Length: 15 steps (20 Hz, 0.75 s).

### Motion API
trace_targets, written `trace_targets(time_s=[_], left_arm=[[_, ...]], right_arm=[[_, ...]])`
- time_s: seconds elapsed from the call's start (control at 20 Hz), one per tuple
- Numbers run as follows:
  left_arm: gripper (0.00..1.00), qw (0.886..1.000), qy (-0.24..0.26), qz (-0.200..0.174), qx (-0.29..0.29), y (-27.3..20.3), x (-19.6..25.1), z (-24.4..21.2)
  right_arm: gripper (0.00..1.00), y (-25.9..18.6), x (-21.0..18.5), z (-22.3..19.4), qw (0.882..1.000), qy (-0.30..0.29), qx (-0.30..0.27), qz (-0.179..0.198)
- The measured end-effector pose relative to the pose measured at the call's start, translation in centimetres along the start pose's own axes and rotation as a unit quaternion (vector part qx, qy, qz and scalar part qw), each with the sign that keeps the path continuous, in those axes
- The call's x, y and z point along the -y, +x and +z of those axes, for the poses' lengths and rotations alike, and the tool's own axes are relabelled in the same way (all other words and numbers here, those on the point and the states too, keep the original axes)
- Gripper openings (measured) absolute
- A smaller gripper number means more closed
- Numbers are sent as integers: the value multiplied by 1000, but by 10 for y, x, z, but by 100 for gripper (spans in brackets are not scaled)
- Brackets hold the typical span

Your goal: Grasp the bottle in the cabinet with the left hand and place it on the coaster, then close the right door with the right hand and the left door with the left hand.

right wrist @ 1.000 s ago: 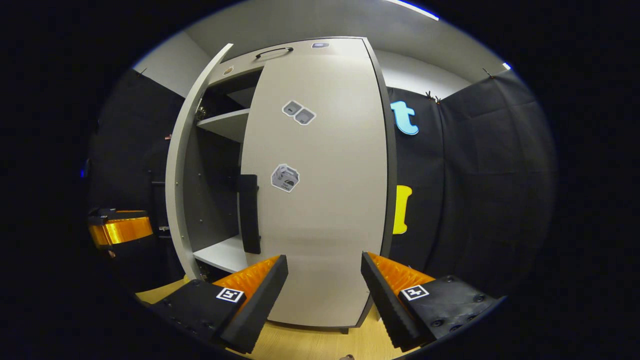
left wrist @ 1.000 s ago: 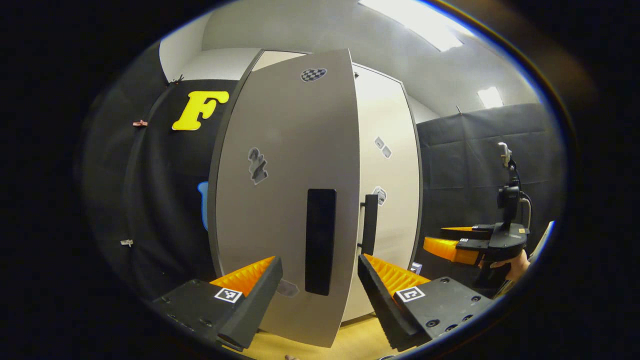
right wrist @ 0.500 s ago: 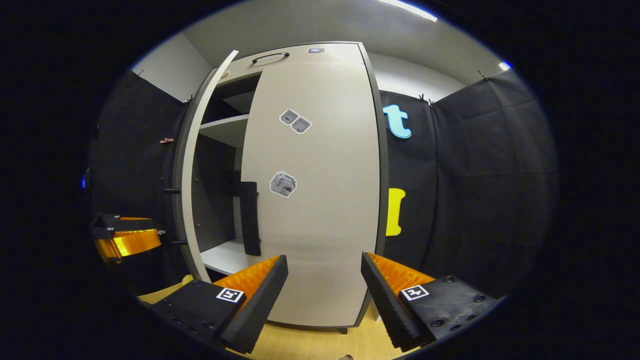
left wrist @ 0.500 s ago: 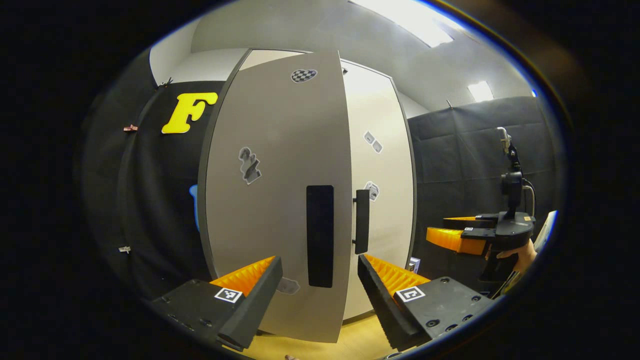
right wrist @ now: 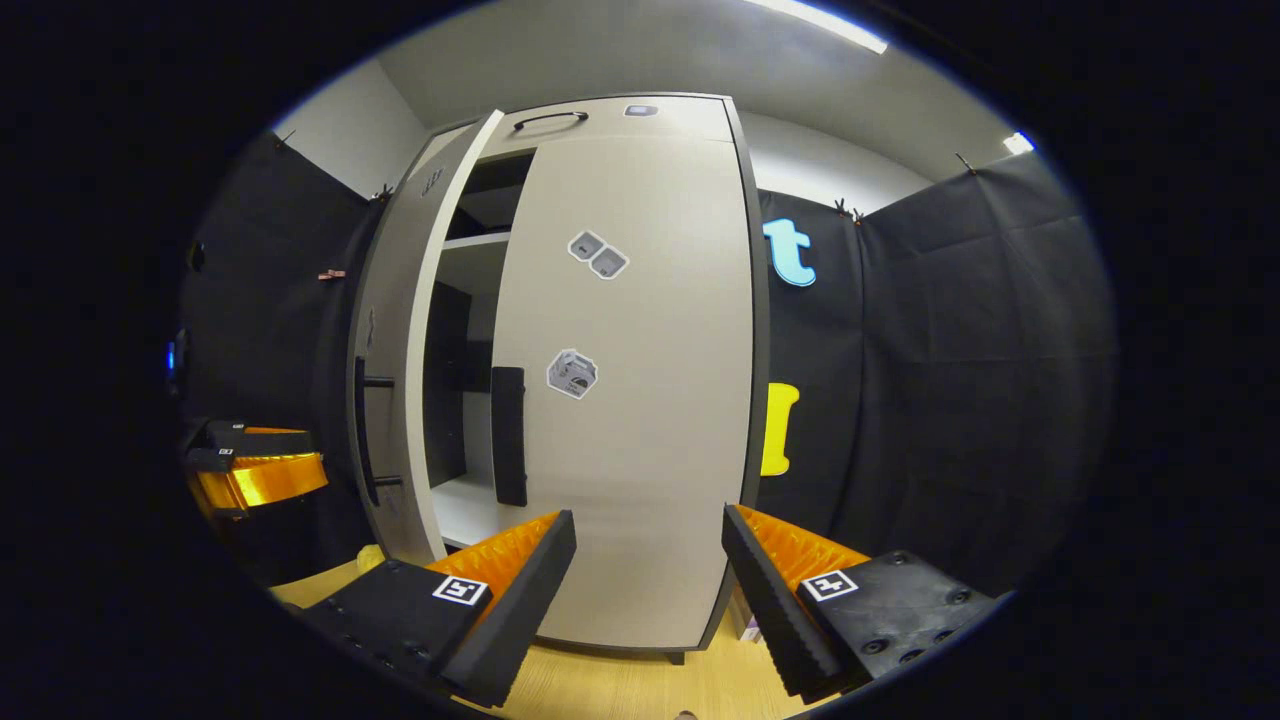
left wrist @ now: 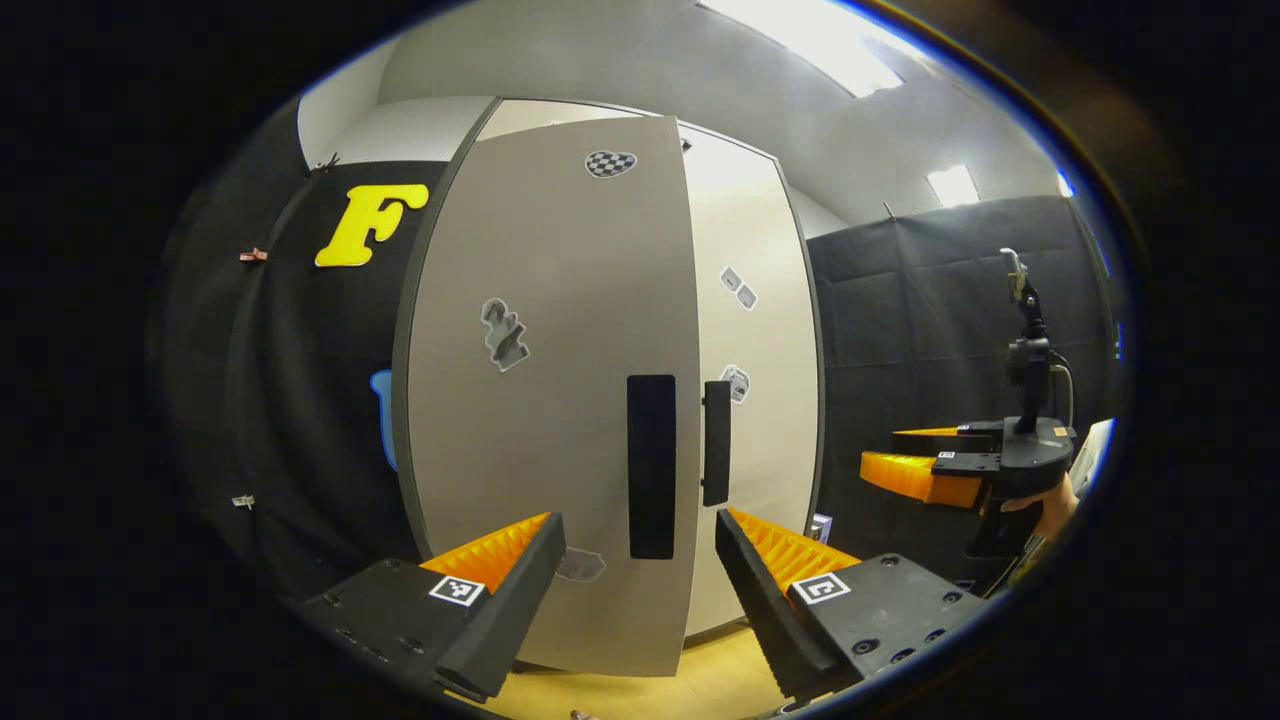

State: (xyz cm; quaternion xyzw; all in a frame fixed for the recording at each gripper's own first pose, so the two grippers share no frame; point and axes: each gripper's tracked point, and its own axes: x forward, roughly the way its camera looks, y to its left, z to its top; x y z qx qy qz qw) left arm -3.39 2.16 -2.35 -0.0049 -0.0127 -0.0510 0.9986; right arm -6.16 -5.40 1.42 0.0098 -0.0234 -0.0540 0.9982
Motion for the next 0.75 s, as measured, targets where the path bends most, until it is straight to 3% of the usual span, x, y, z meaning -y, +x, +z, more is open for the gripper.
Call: trace_targets(time_s=[0.75], left_arm=[[96,1000,3,8,3,-1,-6,-7]], right_arm=[[98,-11,-10,5,1000,-12,4,6]])
